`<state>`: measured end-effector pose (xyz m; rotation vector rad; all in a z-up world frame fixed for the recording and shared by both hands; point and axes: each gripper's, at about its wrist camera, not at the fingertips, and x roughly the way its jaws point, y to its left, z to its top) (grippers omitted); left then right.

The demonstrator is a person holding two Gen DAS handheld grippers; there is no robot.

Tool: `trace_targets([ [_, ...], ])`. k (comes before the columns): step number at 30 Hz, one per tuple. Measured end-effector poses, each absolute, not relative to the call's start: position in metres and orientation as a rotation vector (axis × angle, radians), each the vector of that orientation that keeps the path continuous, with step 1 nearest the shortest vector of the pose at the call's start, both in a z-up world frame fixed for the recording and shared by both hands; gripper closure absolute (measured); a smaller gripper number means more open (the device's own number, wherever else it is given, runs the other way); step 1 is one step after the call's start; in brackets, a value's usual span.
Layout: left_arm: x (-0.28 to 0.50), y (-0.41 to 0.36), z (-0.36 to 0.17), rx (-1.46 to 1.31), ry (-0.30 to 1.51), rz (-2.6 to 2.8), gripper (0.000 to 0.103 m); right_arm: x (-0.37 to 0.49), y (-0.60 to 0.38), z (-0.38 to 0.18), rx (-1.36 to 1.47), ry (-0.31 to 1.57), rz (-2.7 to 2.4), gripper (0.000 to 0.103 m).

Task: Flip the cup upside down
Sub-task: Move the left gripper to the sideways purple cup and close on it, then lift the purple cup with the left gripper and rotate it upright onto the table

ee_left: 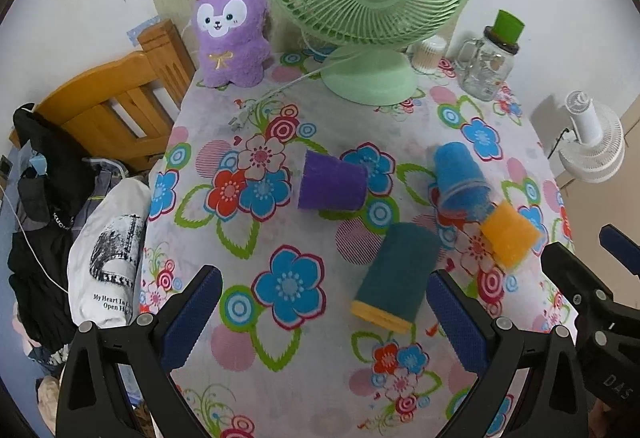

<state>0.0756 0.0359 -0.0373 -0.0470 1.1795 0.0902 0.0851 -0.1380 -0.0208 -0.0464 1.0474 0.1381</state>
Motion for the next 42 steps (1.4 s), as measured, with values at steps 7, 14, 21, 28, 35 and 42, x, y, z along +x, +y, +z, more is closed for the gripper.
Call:
trace_targets([
  [7, 0.107, 0.044, -0.063, -0.056, 1.213, 0.097, 0.0, 0.117, -0.129, -0.044, -0.05, 1.078, 0.151, 0.007],
  [14, 0.136, 0.043, -0.089, -0.045, 1.232, 0.094, 0.0, 0.149, -0.127, -0.072, -0.039, 1.113, 0.142, 0.007],
  [21, 0.161, 0.044, -0.12, -0.055, 1.267, 0.102, 0.0, 0.173, -0.128, -0.101, -0.021, 1.154, 0.129, 0.007],
  [28, 0.177, 0.042, -0.147, -0.036, 1.305, 0.112, 0.0, 0.186, -0.13, -0.123, -0.008, 1.189, 0.116, 0.007],
  [35, 0.189, 0.04, -0.162, 0.033, 1.3, 0.136, 0.005, 0.191, -0.135, -0.14, -0.005, 1.223, 0.102, 0.007],
  [42, 0.194, 0.038, -0.175, 0.05, 1.308, 0.123, 0.02, 0.19, -0.135, -0.146, -0.01, 1.231, 0.099, 0.007],
])
